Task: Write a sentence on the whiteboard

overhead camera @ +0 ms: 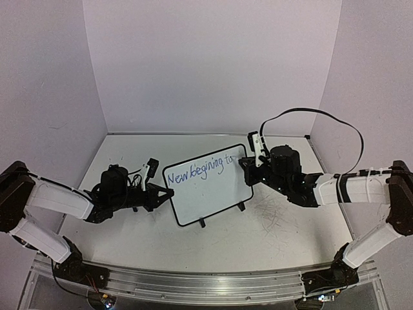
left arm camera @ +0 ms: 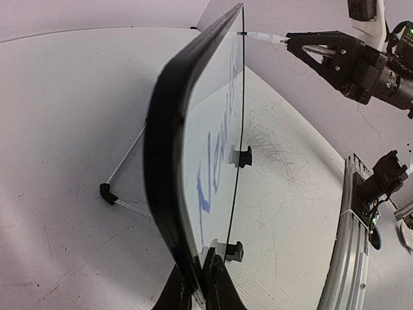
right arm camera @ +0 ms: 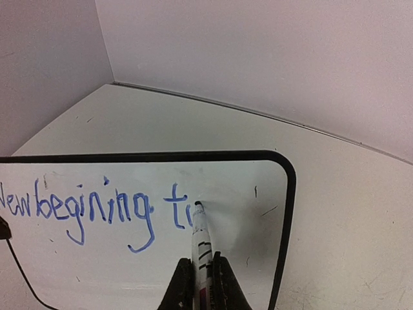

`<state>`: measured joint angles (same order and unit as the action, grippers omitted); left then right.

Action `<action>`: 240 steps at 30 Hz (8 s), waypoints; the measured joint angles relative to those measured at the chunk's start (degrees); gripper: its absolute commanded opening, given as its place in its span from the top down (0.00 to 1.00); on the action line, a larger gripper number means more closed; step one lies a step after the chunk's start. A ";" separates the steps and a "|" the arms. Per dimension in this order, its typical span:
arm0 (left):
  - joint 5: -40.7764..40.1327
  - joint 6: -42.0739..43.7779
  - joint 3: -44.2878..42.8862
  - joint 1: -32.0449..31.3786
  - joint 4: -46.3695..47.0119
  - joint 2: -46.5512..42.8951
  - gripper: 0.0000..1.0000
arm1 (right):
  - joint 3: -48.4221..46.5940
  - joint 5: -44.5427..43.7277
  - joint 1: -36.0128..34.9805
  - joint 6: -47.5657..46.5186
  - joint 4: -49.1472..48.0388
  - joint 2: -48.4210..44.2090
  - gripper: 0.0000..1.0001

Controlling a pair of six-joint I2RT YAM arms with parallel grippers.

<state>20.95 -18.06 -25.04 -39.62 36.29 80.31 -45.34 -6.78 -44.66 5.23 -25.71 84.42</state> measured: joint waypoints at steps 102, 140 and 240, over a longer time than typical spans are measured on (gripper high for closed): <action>-0.11 -0.16 0.33 -0.09 -0.82 -1.05 1.00 | 1.49 -0.10 0.74 0.91 1.81 -1.14 1.00; -0.17 -0.16 0.33 -0.09 -1.28 -1.29 1.00 | -1.87 -2.13 0.74 0.82 1.22 0.22 1.00; -0.20 -0.35 0.33 -0.09 -2.35 -2.00 1.00 | 0.48 -2.32 1.22 1.49 2.97 -0.57 1.00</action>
<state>20.75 -18.41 -24.71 -39.70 33.95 78.32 -44.86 -9.10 -43.44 6.72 -22.75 83.85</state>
